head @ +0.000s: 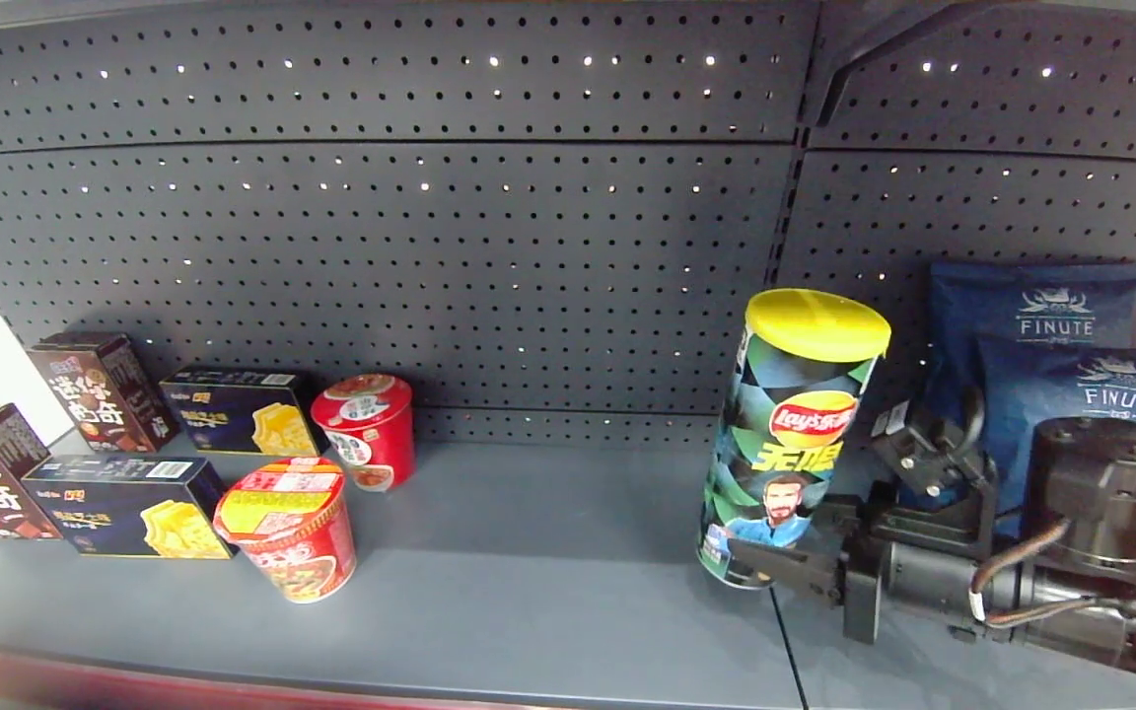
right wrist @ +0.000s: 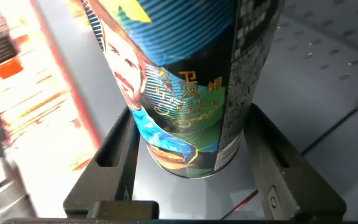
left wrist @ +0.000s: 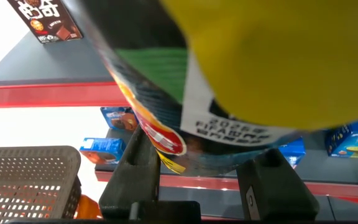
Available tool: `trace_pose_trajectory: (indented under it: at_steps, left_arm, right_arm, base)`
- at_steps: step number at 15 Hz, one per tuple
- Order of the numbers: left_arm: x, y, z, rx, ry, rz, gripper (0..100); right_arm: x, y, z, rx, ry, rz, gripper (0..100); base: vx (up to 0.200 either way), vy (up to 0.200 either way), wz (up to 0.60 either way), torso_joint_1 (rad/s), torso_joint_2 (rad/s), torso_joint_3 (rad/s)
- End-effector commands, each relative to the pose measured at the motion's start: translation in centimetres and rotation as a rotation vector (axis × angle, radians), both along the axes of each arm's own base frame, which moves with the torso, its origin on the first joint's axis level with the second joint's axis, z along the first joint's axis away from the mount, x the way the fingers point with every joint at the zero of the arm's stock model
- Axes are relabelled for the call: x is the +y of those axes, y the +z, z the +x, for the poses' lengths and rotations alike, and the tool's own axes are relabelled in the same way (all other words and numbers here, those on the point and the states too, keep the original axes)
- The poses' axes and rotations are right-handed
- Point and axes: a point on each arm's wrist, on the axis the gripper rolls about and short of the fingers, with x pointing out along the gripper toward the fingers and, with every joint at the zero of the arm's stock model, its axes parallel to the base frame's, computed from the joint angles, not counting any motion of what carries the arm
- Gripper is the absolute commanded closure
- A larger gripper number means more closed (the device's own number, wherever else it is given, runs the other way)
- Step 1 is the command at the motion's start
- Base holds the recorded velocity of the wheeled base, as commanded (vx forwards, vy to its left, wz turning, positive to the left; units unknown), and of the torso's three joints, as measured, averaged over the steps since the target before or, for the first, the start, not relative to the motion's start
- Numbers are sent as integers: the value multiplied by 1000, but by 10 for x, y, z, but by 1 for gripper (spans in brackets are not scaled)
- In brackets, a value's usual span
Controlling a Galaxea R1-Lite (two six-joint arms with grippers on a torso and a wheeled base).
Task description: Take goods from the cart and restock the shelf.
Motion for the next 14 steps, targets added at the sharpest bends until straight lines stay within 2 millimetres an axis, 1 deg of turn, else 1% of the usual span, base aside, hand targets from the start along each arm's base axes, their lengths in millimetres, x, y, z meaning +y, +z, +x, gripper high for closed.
trace_pose_trajectory:
  at_steps: [1, 3, 5, 8, 11, 14]
  left_arm:
    - [0, 0, 0, 0, 1, -1, 100]
    - [0, 0, 0, 1, 3, 1, 100]
    - [0, 0, 0, 0, 9, 2, 100]
    - [0, 0, 0, 0, 7, 2, 100]
    - [0, 0, 0, 0, 7, 2, 100]
    - [0, 0, 0, 0, 6, 1, 100]
  right_arm:
    - [-4, 4, -30, -21, 42, 14, 100]
    - [-7, -2, -37, -1, 47, 0, 100]
    - [-7, -9, -39, 4, 53, -2, 100]
    - [0, -21, -30, 19, 54, -2, 100]
    - [11, -35, -20, 22, 66, -4, 100]
    - [17, -47, -12, 35, 67, -17, 100]
  base:
    - [0, 0, 0, 0, 0, 0]
    - [0, 0, 0, 0, 0, 0]
    - [0, 0, 0, 0, 0, 0]
    - [0, 0, 0, 0, 0, 0]
    - [0, 0, 0, 0, 0, 0]
    - [0, 0, 0, 0, 0, 0]
